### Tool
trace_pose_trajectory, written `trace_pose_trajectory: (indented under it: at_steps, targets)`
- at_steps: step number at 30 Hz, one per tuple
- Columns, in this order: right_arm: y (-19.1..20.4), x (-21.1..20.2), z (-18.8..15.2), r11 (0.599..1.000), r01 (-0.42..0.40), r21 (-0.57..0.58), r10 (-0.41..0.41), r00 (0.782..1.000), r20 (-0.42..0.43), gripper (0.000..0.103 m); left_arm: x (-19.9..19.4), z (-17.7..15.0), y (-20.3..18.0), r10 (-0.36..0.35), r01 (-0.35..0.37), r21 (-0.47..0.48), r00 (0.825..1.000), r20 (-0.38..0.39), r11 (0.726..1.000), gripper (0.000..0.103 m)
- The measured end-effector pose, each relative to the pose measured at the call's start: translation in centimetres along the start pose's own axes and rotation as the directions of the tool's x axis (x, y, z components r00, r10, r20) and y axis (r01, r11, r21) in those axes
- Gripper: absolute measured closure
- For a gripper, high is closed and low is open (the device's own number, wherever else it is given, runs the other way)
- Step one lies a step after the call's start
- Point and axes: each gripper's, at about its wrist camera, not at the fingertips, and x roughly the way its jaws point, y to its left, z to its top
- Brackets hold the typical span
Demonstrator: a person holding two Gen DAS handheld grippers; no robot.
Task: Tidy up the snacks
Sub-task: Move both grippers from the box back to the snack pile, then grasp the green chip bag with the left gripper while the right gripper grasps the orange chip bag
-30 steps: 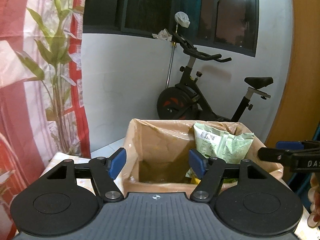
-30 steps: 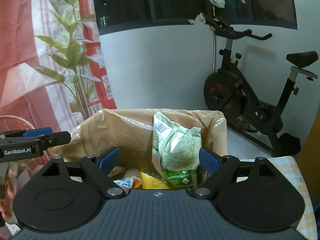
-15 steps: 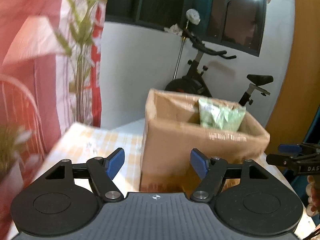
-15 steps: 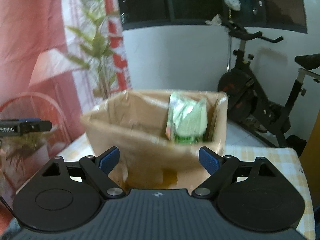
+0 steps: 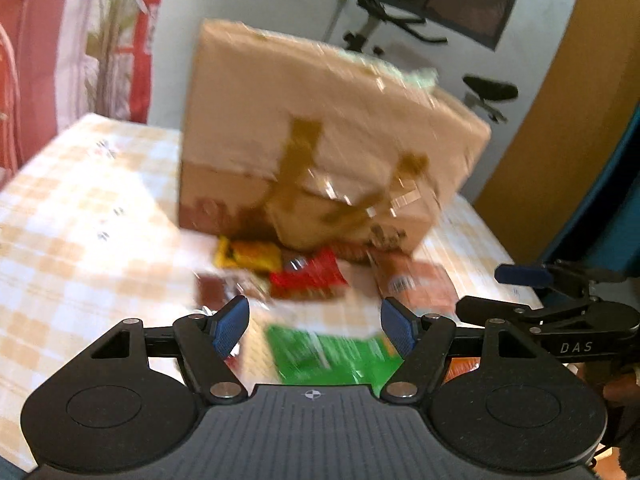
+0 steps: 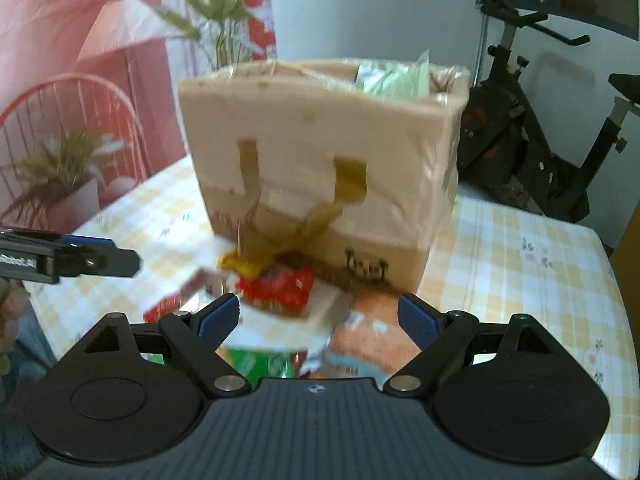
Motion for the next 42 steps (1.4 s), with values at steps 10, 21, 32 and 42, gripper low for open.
trace_pose_trajectory:
  at_steps: [10,21,32,42]
  targets:
    - [-1.4,-0.3,-4.0,1.000,0.007,0.028,-0.005,0.997,-0.075,0.014,2.0,-1.8,-1.3,-0.002,0.004,0.030,0.998,-0.068,1.000,0.028]
    - [-2.2,0.5,-5.8,0.999,0.016,0.049,-0.010,0.993,-0.113,0.014,3.2,-2.8,-2.5,0.002,0.003,0.042,0.992,-0.124,0.999,0.028]
    - [-2.3,0.8,-6.2,0.997,0.004,0.078,0.005,0.994,-0.113,0.014,4.9,-3.5,-3.3,0.019,-0.004,0.089,0.986,-0.164,0.996,0.014]
    - [-2.5,-0.3,-6.4,0.994,0.000,0.113,0.011,0.995,-0.099,0.005,5.7,-3.6,-2.5,0.023,-0.012,0.061,0.983,-0.182,0.998,0.005]
